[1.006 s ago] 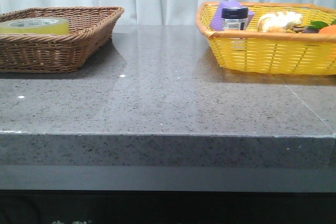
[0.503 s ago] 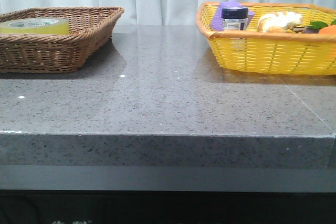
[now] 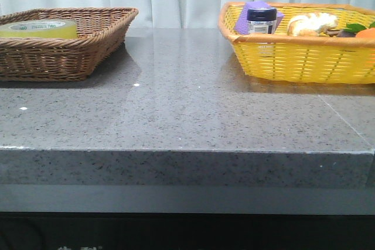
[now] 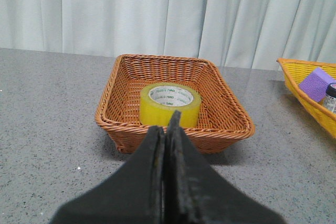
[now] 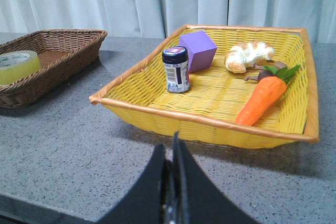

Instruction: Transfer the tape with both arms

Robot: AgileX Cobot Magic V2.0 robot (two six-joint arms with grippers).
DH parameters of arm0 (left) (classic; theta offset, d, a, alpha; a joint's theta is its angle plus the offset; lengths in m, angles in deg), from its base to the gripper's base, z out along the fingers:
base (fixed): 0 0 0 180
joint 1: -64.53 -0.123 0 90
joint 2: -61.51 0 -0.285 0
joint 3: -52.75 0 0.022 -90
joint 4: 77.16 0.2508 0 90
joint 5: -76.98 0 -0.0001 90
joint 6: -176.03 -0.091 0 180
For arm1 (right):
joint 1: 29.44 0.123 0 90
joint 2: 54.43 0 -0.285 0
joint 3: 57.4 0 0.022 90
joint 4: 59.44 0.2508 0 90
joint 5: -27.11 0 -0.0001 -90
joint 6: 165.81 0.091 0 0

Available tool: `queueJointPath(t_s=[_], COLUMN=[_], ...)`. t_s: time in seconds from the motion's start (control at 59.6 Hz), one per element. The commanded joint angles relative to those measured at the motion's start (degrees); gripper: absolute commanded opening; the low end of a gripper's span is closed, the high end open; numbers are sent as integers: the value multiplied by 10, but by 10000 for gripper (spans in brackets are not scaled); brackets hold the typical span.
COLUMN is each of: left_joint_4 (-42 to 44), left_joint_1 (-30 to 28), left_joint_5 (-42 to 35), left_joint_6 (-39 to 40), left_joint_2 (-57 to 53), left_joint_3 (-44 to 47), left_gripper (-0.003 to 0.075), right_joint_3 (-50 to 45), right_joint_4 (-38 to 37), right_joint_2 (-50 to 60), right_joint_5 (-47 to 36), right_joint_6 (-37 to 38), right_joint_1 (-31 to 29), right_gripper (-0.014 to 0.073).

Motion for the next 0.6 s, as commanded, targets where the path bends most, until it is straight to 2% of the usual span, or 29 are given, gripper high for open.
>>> queueJointPath(t_s=[0.0,0.168,0.386,0.587], left_joint_4=[-2,-1,29,44], left_joint_1=[1,-5,-11,-11], left_joint_5=[-49,-110,-125,-190], left_joint_6=[5,5,5,5], left_joint_2=[7,-20,-27,-27], left_joint_3=[-9,41,124,223], left_gripper=[-20,-20,-20,-20], right_joint_3=[14,14,14,14], right_joint_4=[-2,-2,-2,-2], right_joint_2=[-10,-10,-10,-10], right_joint_5=[-49,-49,-49,-49], right_joint_6=[-1,-1,-1,-1], right_joint_1=[-3,-3,-2,-2], right_gripper=[-90,-90,-90,-90])
